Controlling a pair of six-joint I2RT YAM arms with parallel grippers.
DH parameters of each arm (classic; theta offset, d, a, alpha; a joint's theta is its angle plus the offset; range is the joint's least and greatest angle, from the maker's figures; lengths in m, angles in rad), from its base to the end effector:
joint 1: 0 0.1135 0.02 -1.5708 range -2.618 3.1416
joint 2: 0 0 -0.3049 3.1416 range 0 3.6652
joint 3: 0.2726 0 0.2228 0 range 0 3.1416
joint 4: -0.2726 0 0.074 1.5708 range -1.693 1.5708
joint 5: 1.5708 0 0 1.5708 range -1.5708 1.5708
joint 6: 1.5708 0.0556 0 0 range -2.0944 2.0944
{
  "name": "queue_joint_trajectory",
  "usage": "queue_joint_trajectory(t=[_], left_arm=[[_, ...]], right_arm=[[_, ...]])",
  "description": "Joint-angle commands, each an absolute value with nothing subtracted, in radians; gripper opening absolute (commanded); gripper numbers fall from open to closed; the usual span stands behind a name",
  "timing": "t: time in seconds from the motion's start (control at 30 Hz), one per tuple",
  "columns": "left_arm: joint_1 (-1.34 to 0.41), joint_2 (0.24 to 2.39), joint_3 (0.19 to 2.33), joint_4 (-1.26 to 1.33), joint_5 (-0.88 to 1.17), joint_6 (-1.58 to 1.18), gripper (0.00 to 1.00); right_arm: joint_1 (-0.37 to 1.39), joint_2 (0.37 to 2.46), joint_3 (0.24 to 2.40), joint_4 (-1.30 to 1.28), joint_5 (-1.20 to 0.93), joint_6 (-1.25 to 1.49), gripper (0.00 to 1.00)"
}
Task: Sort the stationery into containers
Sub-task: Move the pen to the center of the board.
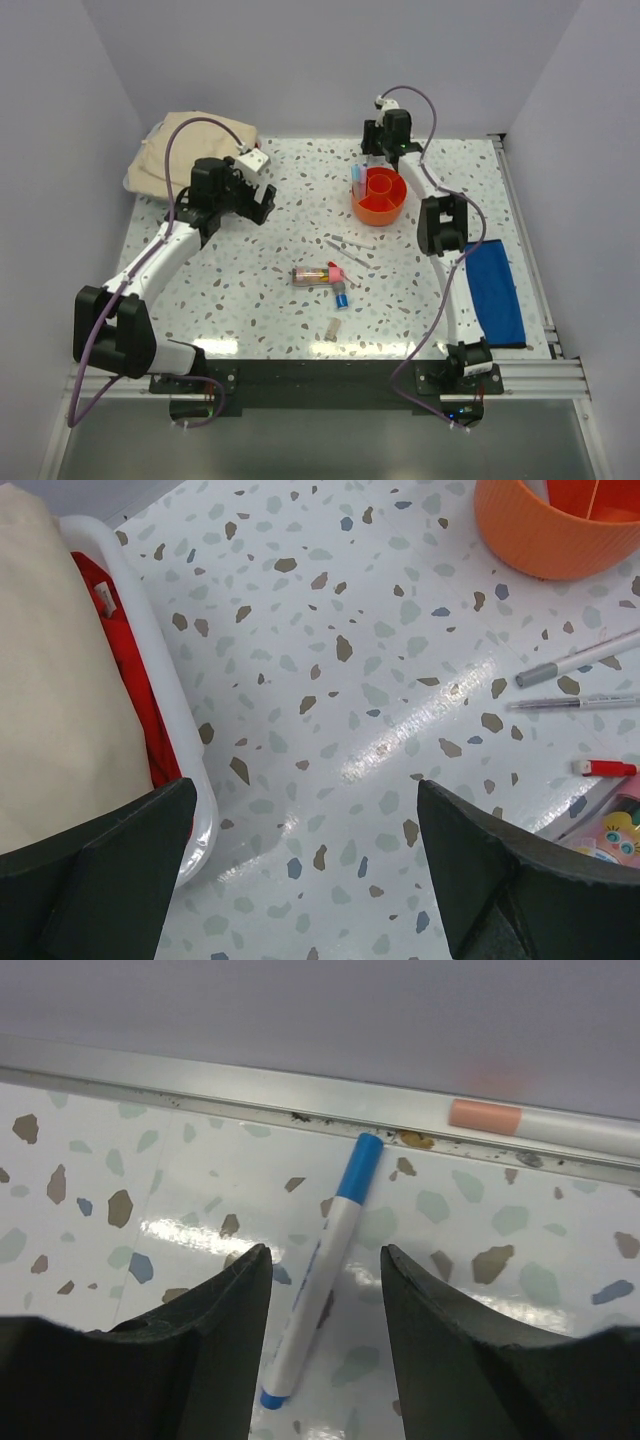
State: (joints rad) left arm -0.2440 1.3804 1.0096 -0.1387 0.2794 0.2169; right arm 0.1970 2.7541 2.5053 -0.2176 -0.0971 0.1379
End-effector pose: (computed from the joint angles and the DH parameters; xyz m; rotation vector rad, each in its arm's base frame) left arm 0.2828 -0.0862 0.3289 0.6379 1.9724 -0.3069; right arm 0.6271 0.1307 0.1759 -0.1218 2.0451 0.3084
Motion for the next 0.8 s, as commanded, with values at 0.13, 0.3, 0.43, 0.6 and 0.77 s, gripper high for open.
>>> queue_joint_trajectory(t=[0.13, 0.3, 0.43, 0.6, 0.77], left_arm=[[-0.253, 1.362, 0.992, -0.092, 0.273, 0.157, 0.98], [-0.253, 1.359, 0.988, -0.068, 0.275, 0.126, 0.98], [-0.252, 1.361, 0.974, -0.038, 0.282, 0.098, 0.98], [-0.252, 1.359, 0.966, -0.026, 0.284, 0.083, 0.98], [-0.253, 1.367, 0.959, -0.015, 0.288, 0.063, 0.98]], right_arm=[[0.261, 2.778, 2.566, -0.215, 0.054, 0.117, 0.45], [0.27, 2.778, 2.553, -0.247, 0.11, 0.087, 0.43], [0.27, 2.772, 2.537, -0.238, 0.127, 0.071, 0.42], [0.27, 2.77, 2.528, -0.253, 0.156, 0.029, 0.41], [0.265, 2.77, 2.525, -0.265, 0.167, 0.006, 0.34]])
